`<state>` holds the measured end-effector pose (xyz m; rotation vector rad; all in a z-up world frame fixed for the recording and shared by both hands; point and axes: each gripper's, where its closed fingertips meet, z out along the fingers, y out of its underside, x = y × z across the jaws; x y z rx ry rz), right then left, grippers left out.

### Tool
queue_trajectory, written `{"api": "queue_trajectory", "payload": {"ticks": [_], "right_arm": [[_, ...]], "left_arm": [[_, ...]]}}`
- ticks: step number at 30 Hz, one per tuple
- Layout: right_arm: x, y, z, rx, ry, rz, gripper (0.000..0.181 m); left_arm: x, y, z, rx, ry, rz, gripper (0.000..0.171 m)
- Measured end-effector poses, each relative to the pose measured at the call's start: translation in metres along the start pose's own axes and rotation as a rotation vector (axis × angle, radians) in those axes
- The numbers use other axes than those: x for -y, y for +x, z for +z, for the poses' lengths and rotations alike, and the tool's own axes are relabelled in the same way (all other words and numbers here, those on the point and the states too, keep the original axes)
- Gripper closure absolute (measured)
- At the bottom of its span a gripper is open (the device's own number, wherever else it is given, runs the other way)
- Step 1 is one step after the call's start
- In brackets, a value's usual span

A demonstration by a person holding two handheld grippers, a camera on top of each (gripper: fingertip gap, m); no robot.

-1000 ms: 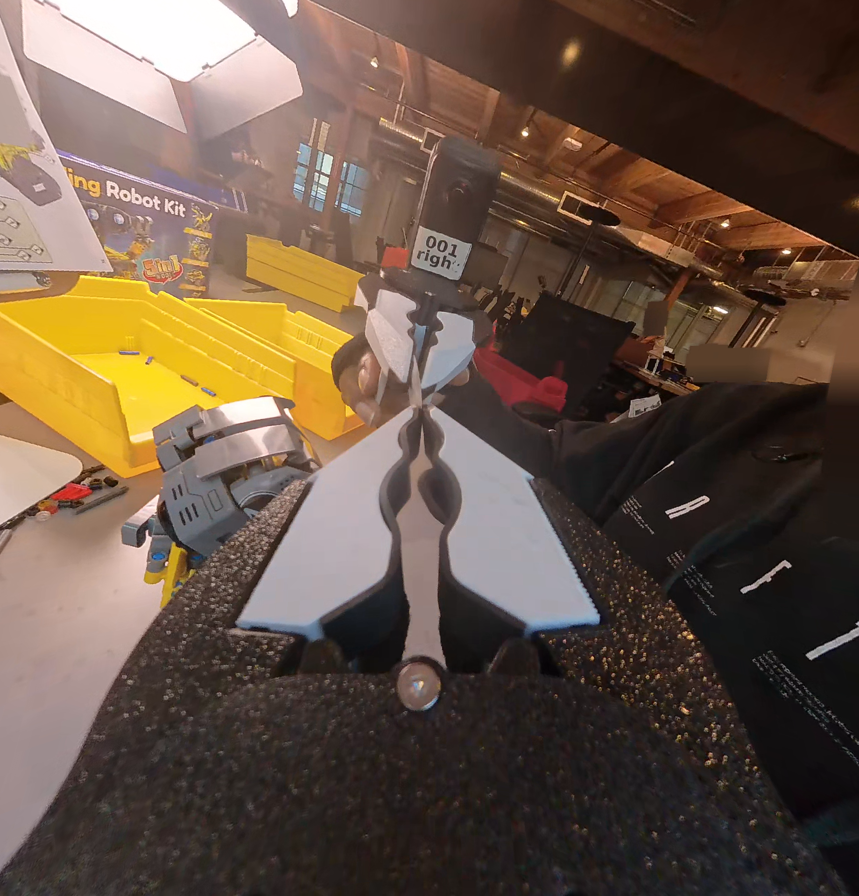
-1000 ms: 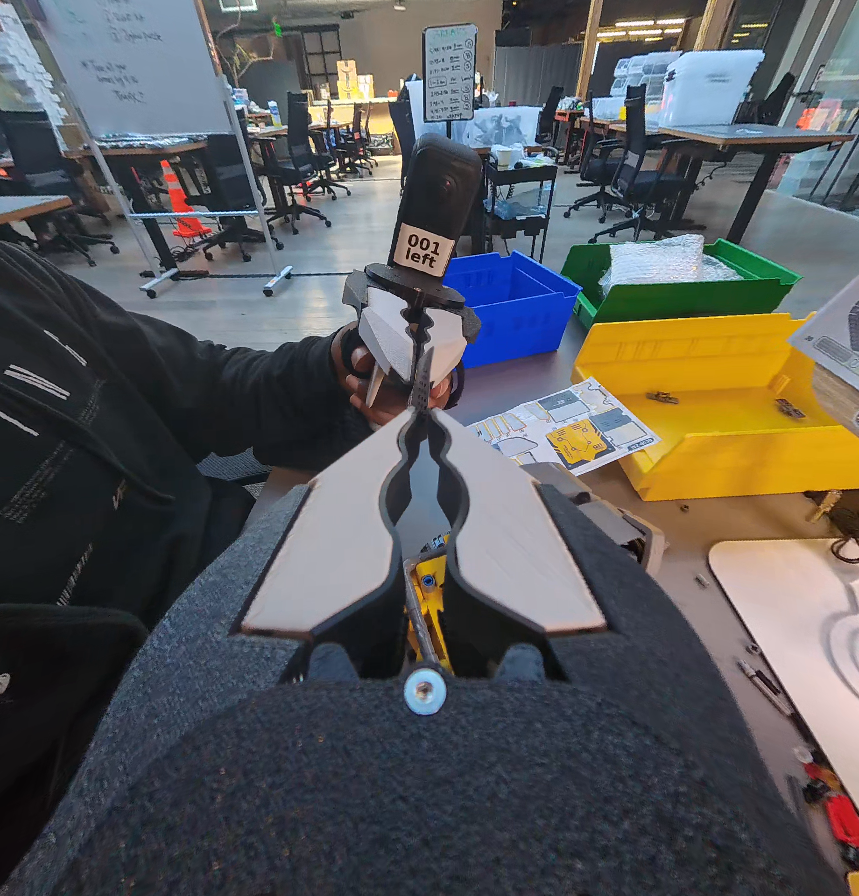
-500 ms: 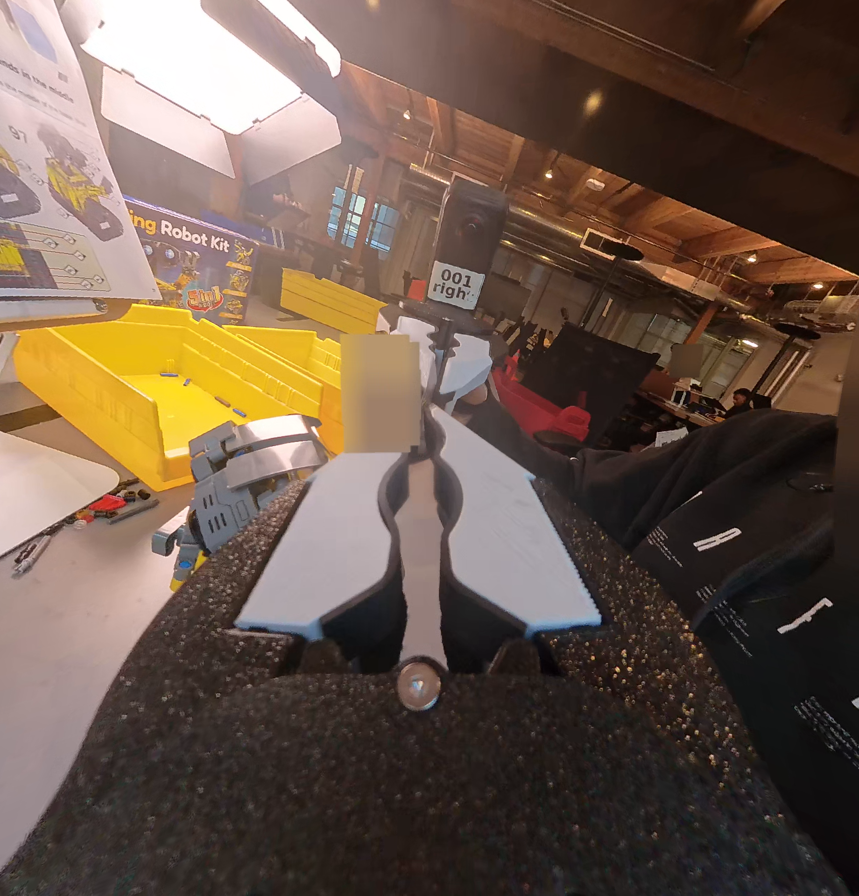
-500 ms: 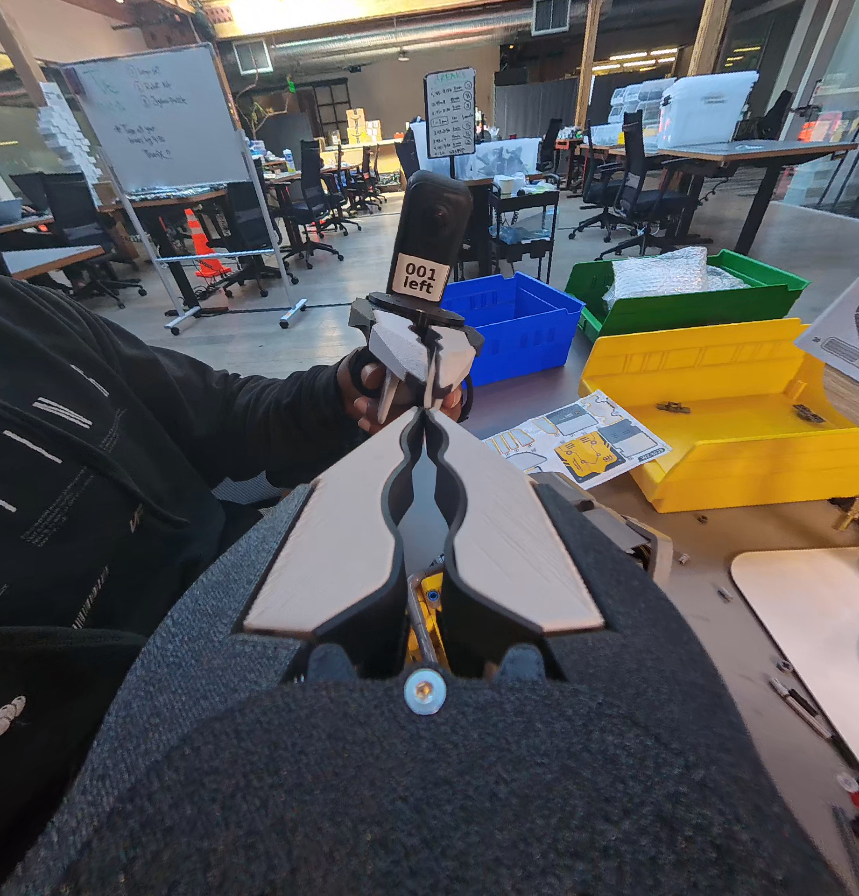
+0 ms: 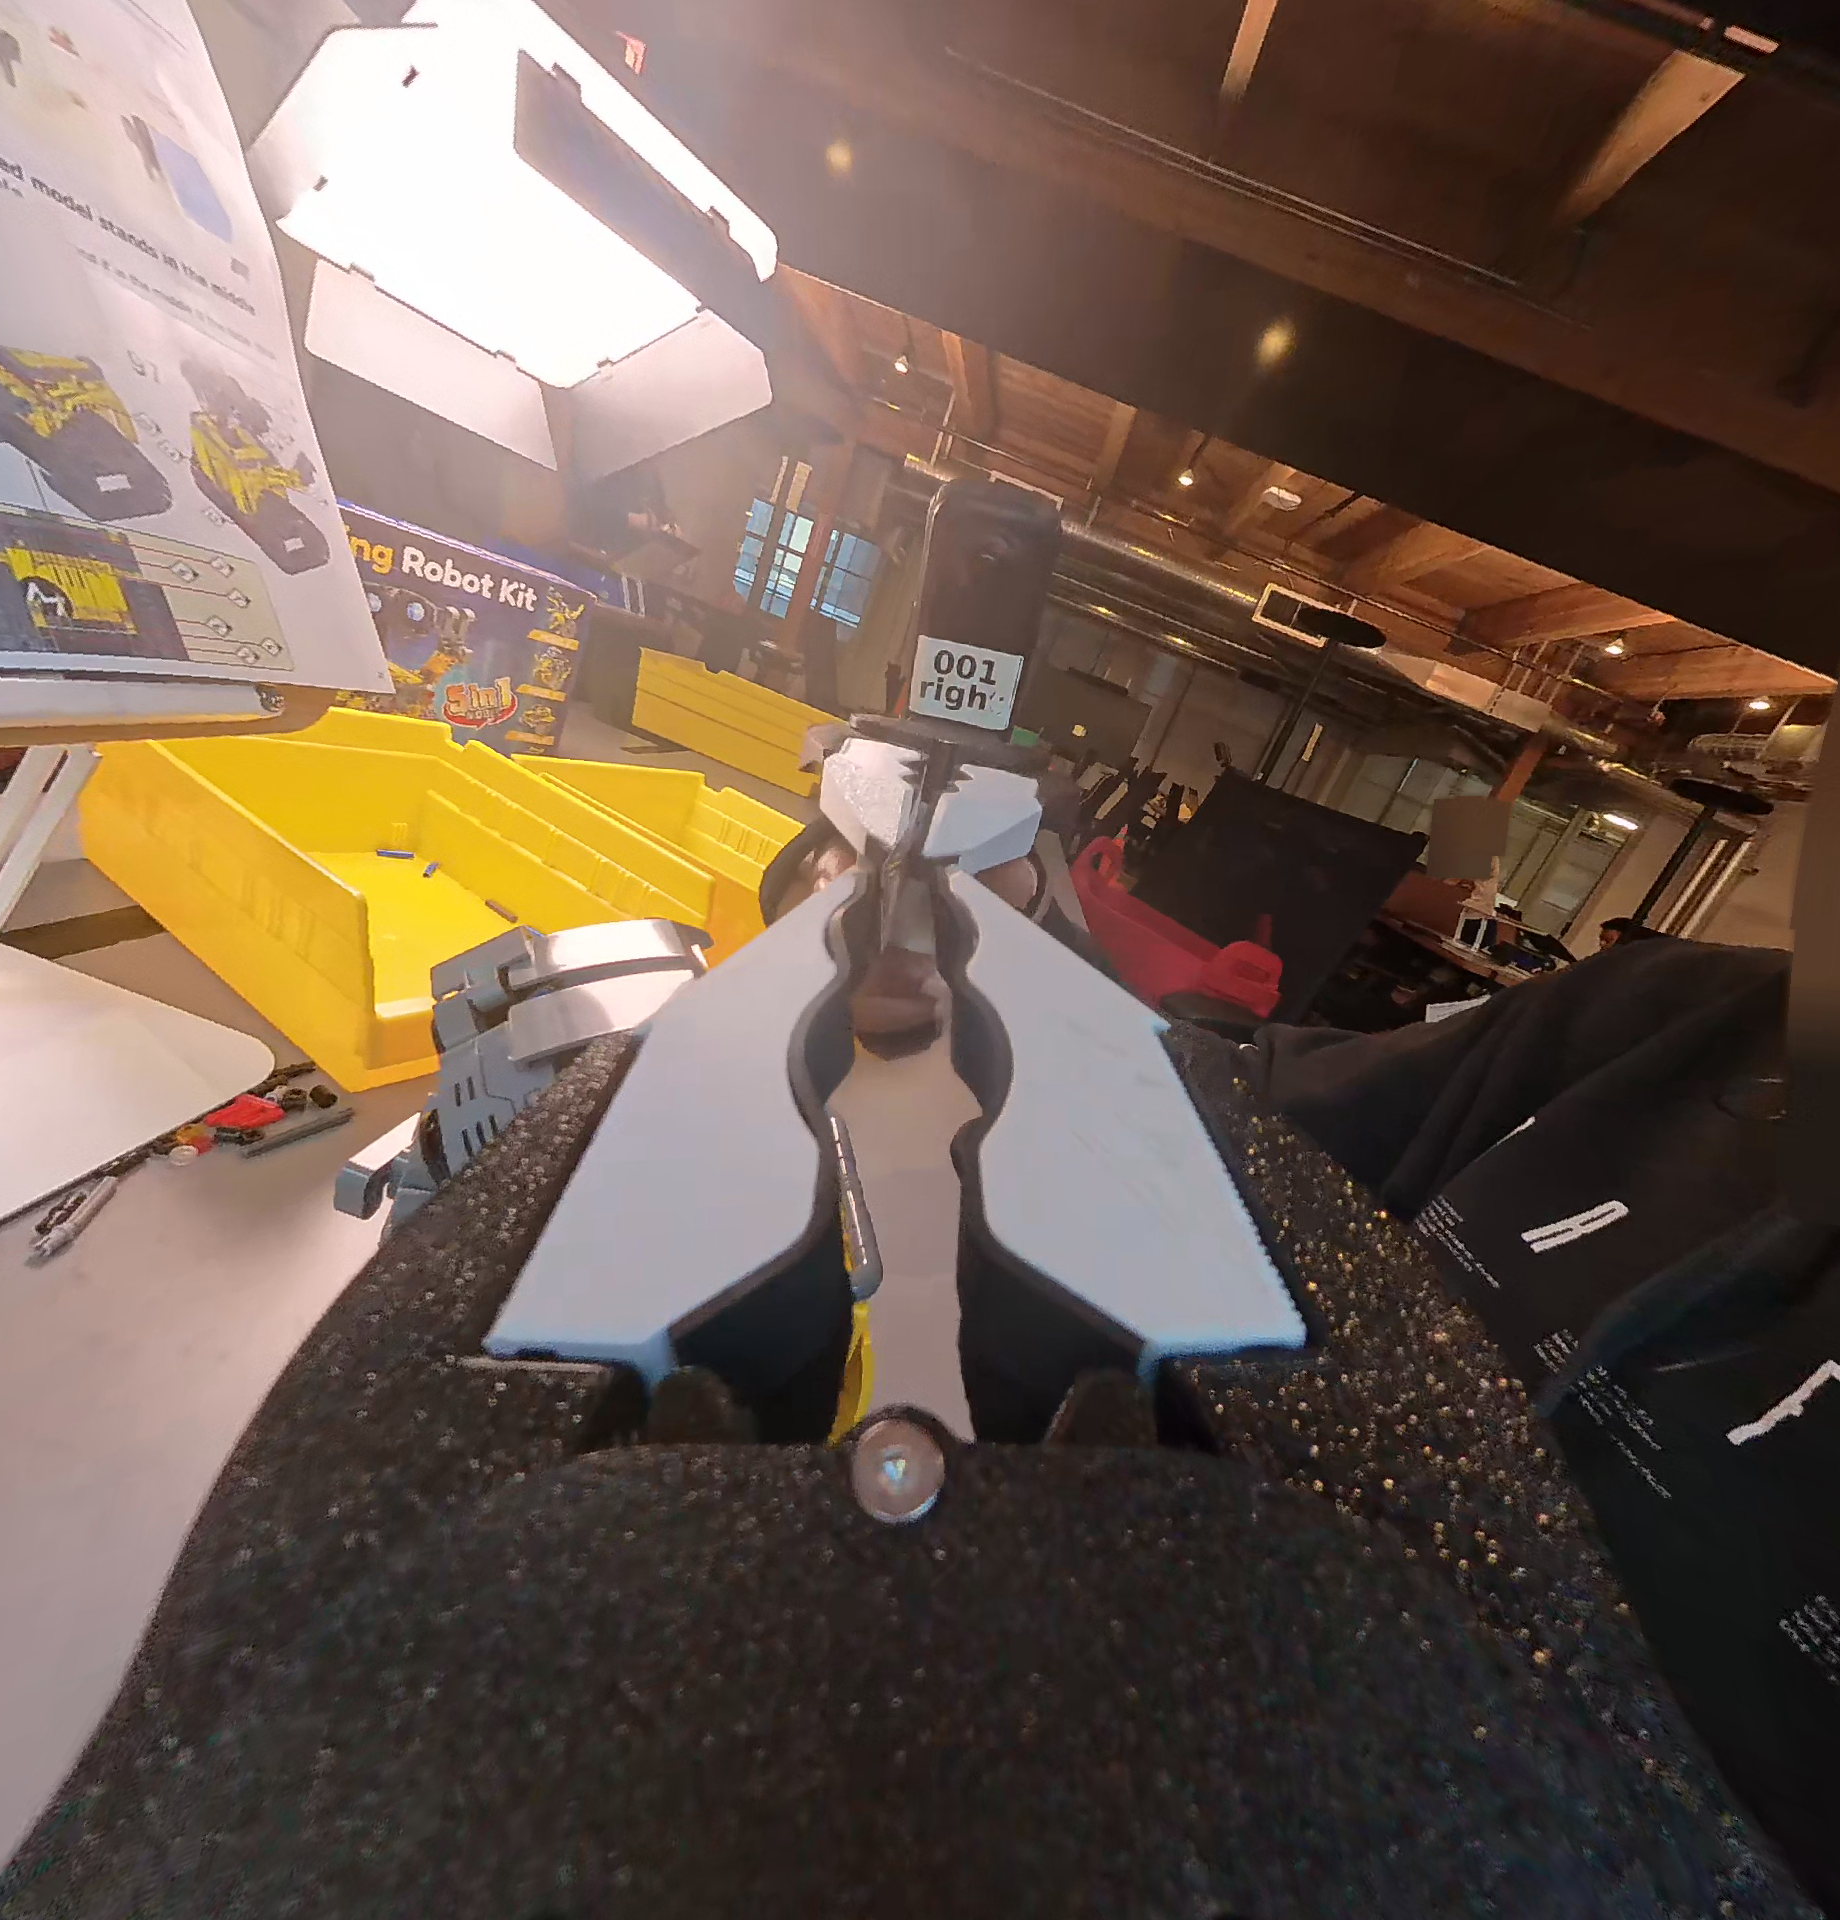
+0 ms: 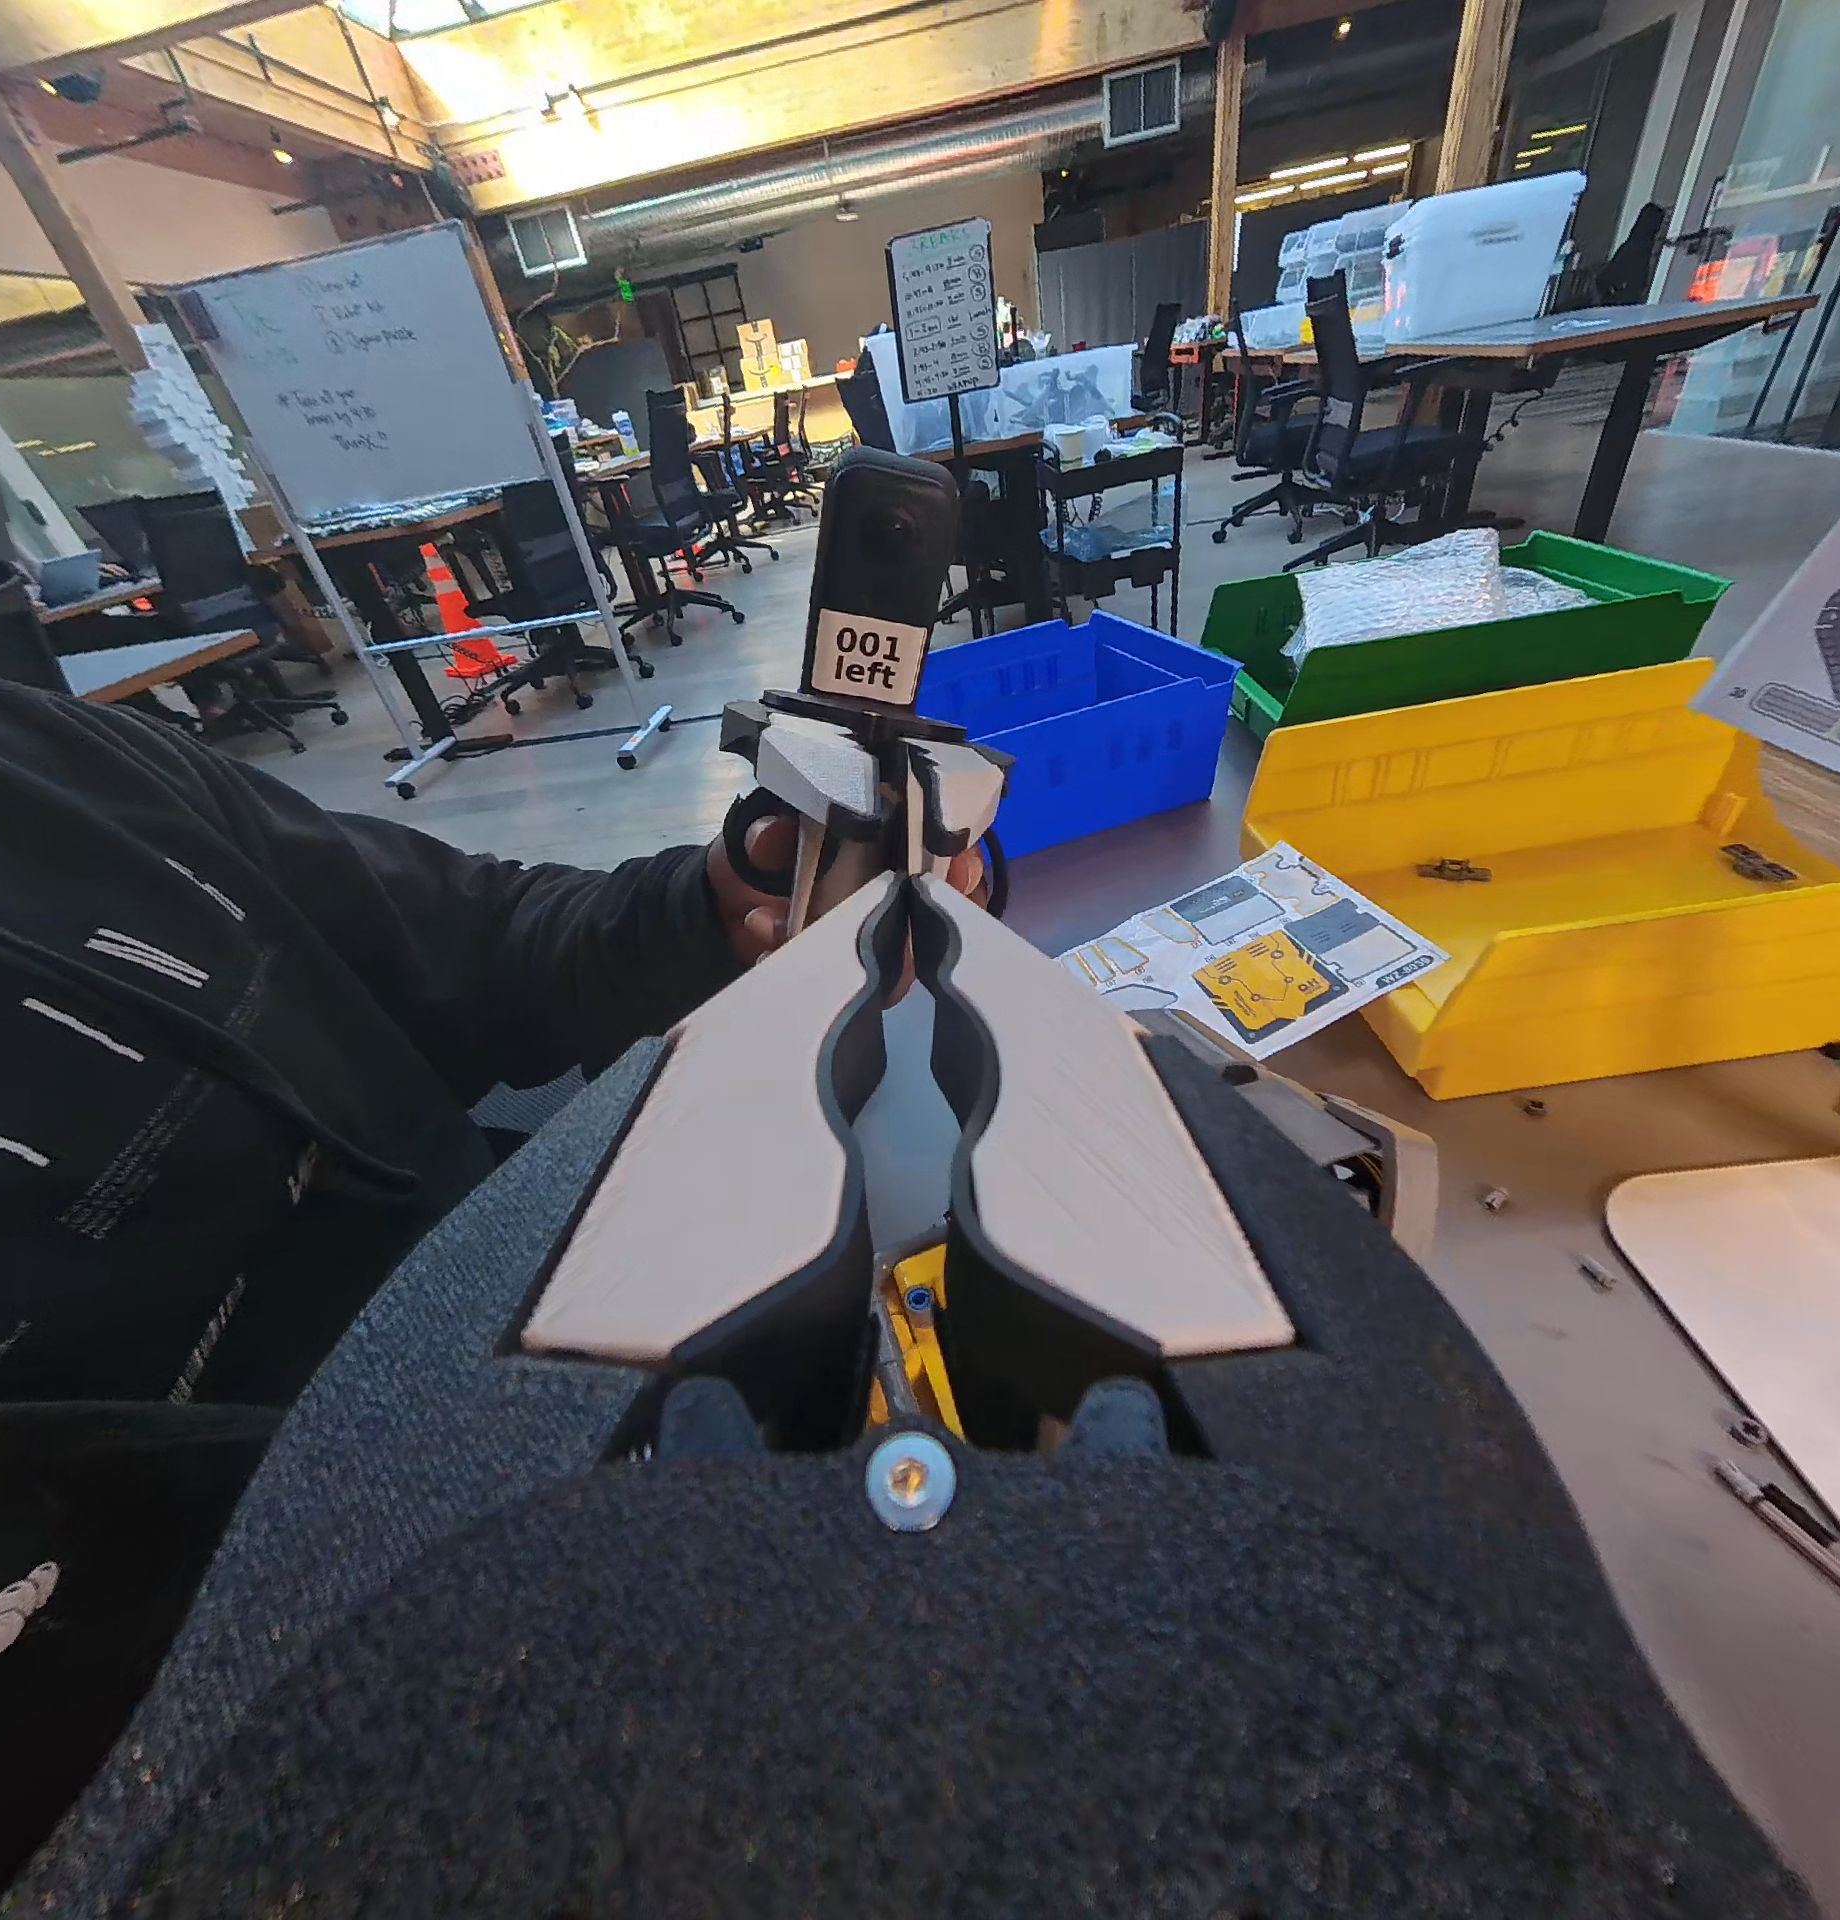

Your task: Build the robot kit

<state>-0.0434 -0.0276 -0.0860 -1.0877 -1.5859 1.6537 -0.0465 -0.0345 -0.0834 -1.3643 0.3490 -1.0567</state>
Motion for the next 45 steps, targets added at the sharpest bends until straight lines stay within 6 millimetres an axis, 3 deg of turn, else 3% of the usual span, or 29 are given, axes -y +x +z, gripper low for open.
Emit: {"api": "queue_trajectory", "payload": {"ticks": [8, 26, 34, 45], "right_arm": [[0.0, 0.003, -0.001, -0.003, 0.008, 0.01, 0.181], [-0.005, 0.006, 0.001, -0.006, -0.007, 0.036, 0.181], [0.001, 0.008, -0.001, 0.0, 0.038, 0.07, 0.181], [0.0, 0.008, -0.001, 0.004, 0.038, 0.08, 0.181]], "left_arm": [[0.002, -0.003, -0.001, 0.019, 0.015, -0.004, 0.171], [0.003, -0.01, -0.001, 0.046, 0.027, -0.03, 0.171], [0.004, -0.01, -0.002, 0.049, 0.045, -0.028, 0.166], [0.002, -0.009, 0.001, 0.041, 0.038, -0.031, 0.171]]}}
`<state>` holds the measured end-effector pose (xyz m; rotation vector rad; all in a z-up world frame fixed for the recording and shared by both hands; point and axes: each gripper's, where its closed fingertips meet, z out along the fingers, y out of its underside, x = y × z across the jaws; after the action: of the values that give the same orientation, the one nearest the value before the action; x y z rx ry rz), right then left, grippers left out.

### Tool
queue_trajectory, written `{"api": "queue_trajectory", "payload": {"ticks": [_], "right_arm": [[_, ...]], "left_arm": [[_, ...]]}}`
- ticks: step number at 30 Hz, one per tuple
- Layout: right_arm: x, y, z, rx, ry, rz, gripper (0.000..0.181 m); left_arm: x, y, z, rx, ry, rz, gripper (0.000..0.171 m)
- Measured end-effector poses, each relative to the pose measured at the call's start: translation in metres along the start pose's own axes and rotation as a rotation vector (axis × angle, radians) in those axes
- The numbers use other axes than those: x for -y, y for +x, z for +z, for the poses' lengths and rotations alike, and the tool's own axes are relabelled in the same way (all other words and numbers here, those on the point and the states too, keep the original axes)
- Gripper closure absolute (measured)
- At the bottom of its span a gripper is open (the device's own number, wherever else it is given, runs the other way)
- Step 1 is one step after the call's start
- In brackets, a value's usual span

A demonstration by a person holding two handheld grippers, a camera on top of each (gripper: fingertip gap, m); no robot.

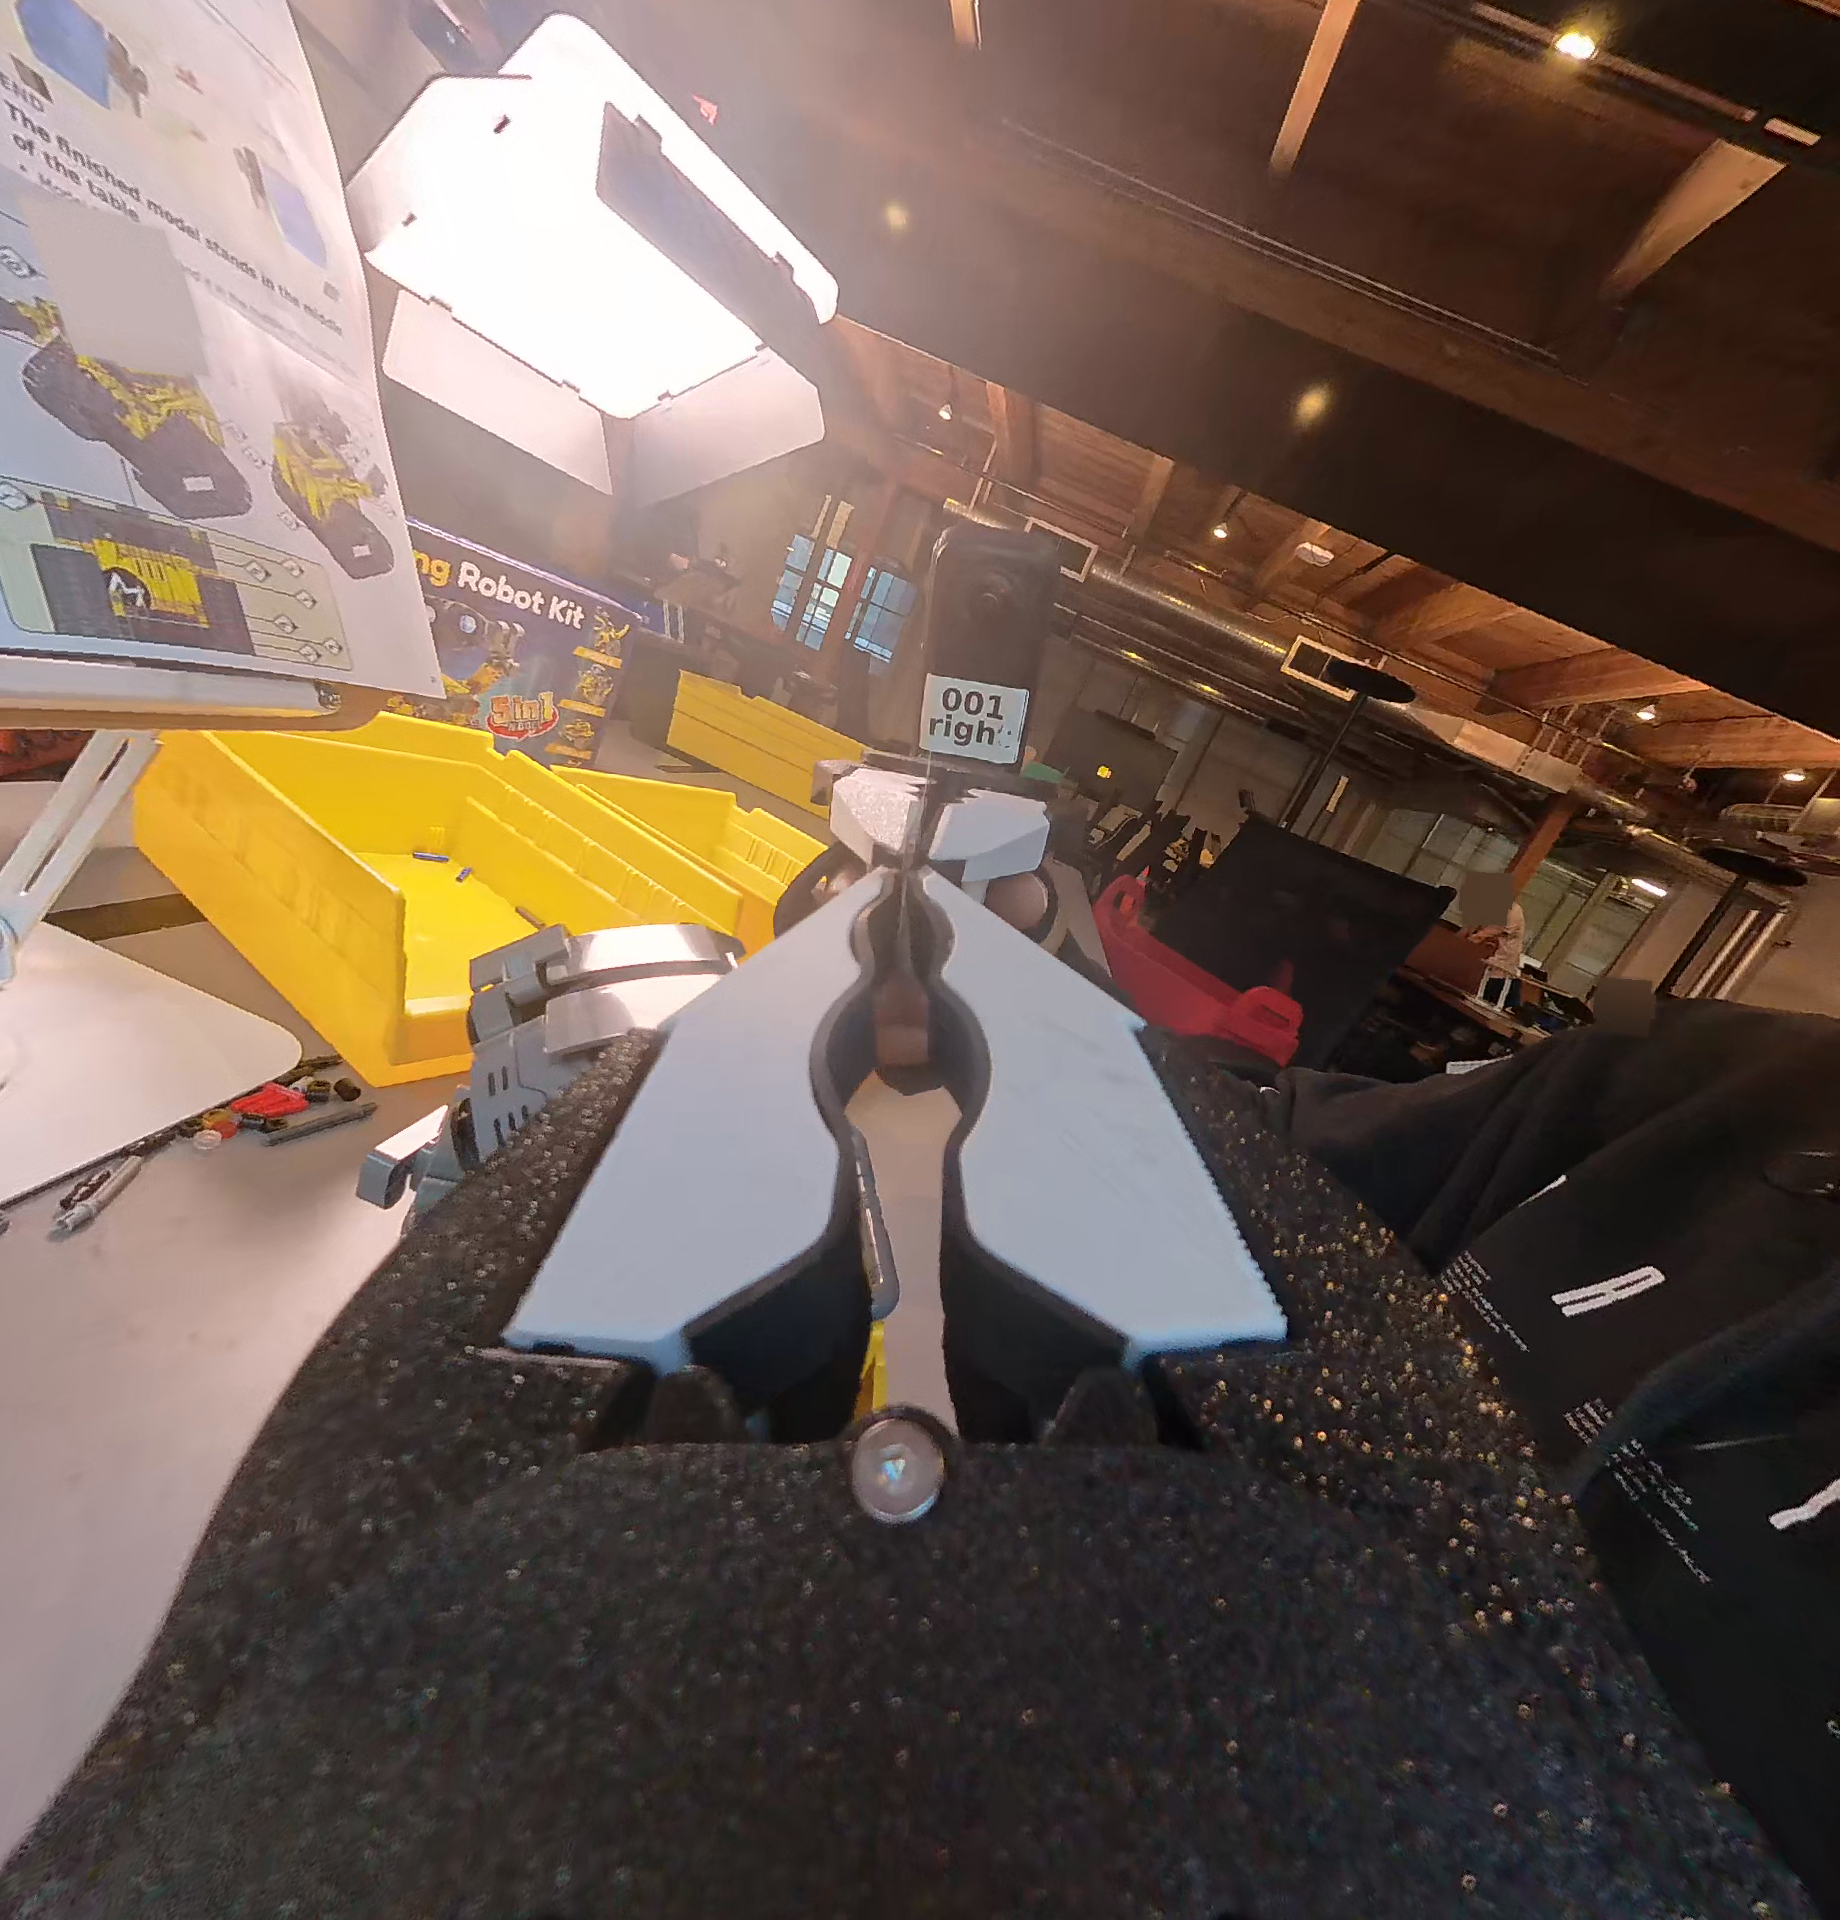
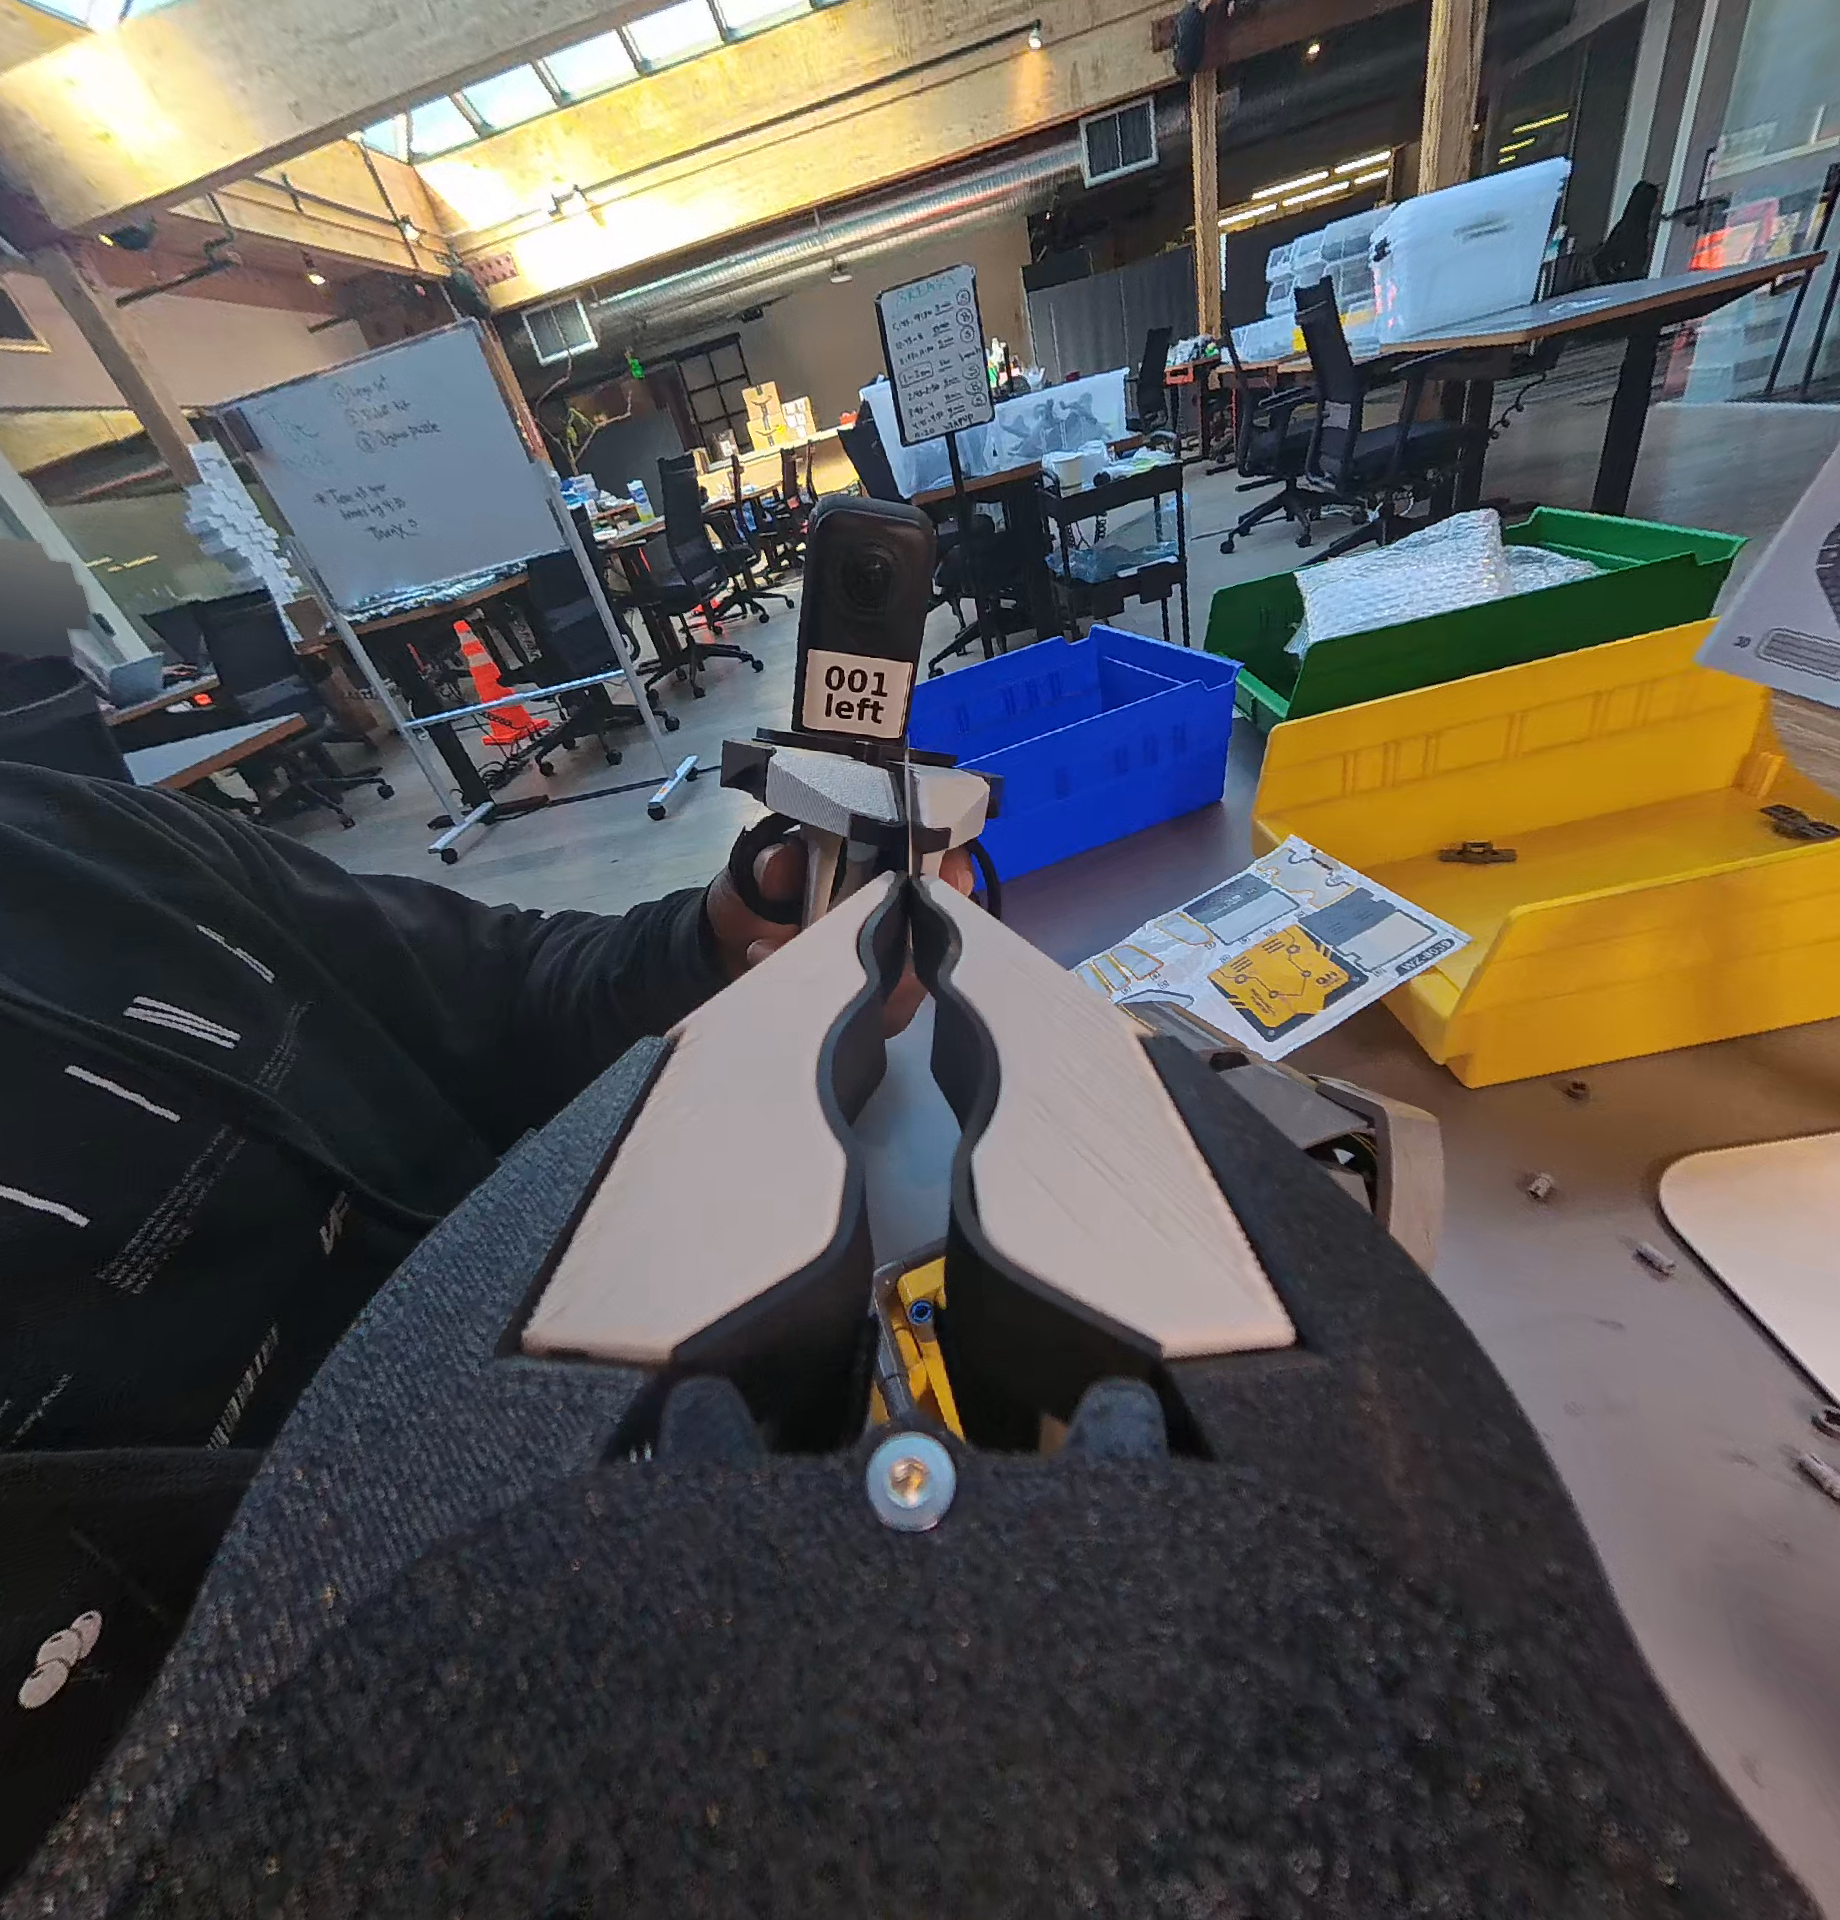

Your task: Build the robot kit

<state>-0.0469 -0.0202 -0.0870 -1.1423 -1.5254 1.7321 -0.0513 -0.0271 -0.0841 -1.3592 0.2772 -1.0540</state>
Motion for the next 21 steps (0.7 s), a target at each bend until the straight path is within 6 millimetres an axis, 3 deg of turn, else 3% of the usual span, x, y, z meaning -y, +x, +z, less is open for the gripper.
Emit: {"api": "queue_trajectory", "payload": {"ticks": [14, 21], "right_arm": [[-0.004, 0.007, -0.001, -0.032, -0.022, 0.01, 0.181], [0.015, 0.009, -0.015, -0.047, 0.032, -0.003, 0.181]], "left_arm": [[0.002, -0.015, -0.006, 0.05, -0.01, -0.088, 0.171], [-0.002, -0.01, -0.003, 0.007, -0.049, -0.09, 0.171]]}}
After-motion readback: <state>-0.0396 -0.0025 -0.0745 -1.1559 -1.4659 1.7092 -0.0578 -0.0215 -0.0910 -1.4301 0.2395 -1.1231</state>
